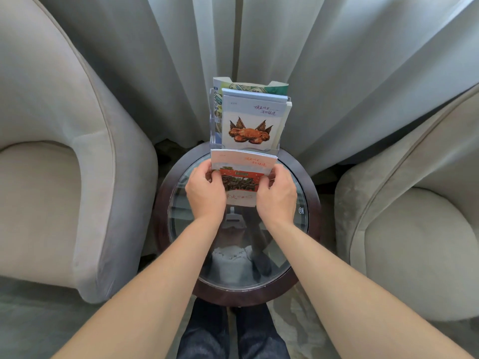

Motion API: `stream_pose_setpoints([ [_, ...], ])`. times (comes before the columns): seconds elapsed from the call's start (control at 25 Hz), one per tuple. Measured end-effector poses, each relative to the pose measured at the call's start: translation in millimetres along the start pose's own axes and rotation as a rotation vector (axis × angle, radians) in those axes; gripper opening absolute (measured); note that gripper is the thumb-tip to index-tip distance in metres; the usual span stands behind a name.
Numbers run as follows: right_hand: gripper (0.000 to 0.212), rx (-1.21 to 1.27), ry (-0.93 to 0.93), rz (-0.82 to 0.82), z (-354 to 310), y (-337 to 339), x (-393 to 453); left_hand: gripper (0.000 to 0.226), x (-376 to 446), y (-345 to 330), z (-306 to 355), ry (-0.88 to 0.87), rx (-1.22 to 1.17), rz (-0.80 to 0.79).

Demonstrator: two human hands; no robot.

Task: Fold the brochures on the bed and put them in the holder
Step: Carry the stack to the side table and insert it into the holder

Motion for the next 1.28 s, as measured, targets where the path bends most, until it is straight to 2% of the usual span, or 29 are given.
stream_pose_setpoints([
  [0.24,0.012,-0.033,0.006,0.0,20.0,-11.1,-13.1,0.016,-11.7,-1.6,-24.3,0.015,0.045,-0.081],
  [0.64,0.012,-0.026,-0.02,0.009,23.8,-17.5,-4.3,0.016,-2.0,-12.0,-24.0,0.107,0.066,-0.119],
  [0.88,0.019,0.008,0.002,0.052,-3.7,-1.7,19.2,0.016,10.8,-11.4,12.0,0.02,0.049,-0.081],
  [1.08,0.007,0.024,0.046,0.088,-41.8,24.6,43.0,0.014,29.4,-6.0,58.7,-0.017,0.05,-0.061],
  [1.28,0.009,0.025,0.06,0.107,-62.9,37.9,67.4,0.018,42.8,-8.7,86.6,-0.019,0.004,-0.051],
])
Point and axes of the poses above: each hand's wrist, its own x-axis towards the middle knuckle, its own y-axis out of the back of the hand, z = x × y, the point moved 3 cm from there along x, towards the middle knuckle, and after that the axes turned 4 degrees about z, right-handed, at the moved point
